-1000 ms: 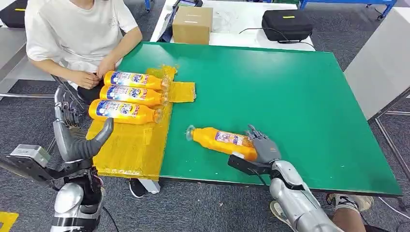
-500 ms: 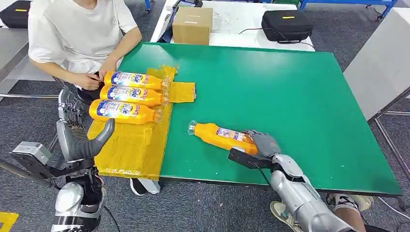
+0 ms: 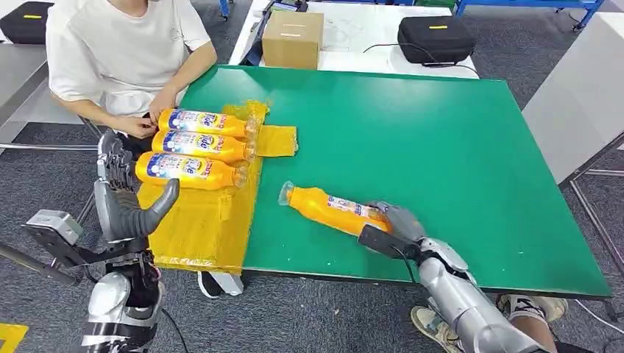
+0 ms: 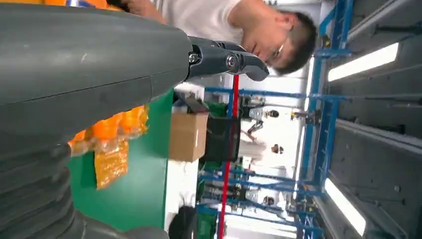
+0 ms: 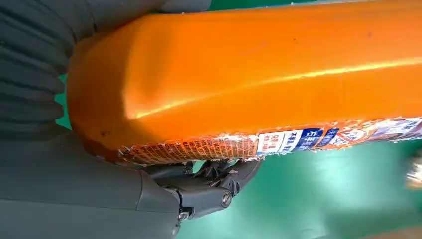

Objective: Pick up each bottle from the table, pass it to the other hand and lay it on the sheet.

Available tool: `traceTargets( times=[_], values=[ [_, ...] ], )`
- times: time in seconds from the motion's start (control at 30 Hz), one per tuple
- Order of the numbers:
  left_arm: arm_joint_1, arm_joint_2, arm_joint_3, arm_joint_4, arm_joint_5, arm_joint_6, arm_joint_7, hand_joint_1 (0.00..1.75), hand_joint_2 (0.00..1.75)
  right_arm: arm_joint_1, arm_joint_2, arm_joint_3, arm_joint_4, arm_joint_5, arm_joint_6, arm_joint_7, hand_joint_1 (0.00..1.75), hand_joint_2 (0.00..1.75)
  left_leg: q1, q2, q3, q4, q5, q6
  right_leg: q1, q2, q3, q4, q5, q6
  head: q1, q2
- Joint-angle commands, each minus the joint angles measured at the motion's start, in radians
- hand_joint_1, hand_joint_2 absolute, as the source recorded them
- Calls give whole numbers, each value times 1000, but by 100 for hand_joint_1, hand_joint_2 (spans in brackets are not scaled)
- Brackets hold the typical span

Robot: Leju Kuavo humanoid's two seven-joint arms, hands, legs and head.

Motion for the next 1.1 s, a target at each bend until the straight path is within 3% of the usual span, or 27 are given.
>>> traceTargets(
  times=[0.03, 0.2, 0.27, 0.43, 0.53, 0.7, 0.93, 1.1],
  values=[
    [60, -10, -88, 236, 107, -89, 156, 0, 175, 268, 101, -257, -286, -296, 8, -158, 175, 175, 1, -4, 6, -4, -1, -2, 1, -3, 7, -4, -2, -2, 0, 0],
    [107, -28, -168, 300, 299, -235, 220, 0, 175, 334, 213, -340, -558, -491, 25, -175, 175, 175, 0, 0, -3, -1, -2, -2, 0, 1, -1, 0, -4, 1, 0, 0],
    [111, -1, -195, 302, 372, -300, 249, 0, 175, 311, 207, -298, -552, -523, 99, -152, 175, 175, 0, 0, -7, 0, -3, -2, 0, 2, -6, 2, -4, 1, -1, 0],
    [93, 52, -257, 319, 182, -275, 204, 0, 175, 296, 235, -266, -523, -520, 86, -180, 175, 175, 1, -1, -6, -1, -3, -2, 0, 1, -4, 0, -5, 0, 0, 0],
    [128, 60, -352, 267, 132, -363, 232, 0, 175, 290, 247, -231, -504, -477, 61, -191, 175, 175, 0, -1, -10, -1, -2, -2, 0, 0, -8, 0, -4, 1, 0, 0],
    [88, 27, -356, 247, 190, -325, 244, 0, 175, 253, 249, -18, -430, -326, -10, -191, 175, 175, 1, 0, -11, 0, -3, -2, 1, 2, -8, 1, -4, 1, 0, 0],
    [89, 27, -351, 249, 202, -325, 245, 0, 175, 254, 241, 15, -427, -337, -7, -191, 175, 175, 2, -3, -10, 0, -2, -2, 1, -1, -7, 0, -5, 1, 0, 0],
    [69, -13, -345, 225, 153, -230, 209, 0, 175, 245, 261, 250, -339, -294, -112, -191, 175, 175, 2, 0, -8, 0, -4, -2, 1, 3, -6, 0, -5, 1, 0, 0]
  ],
)
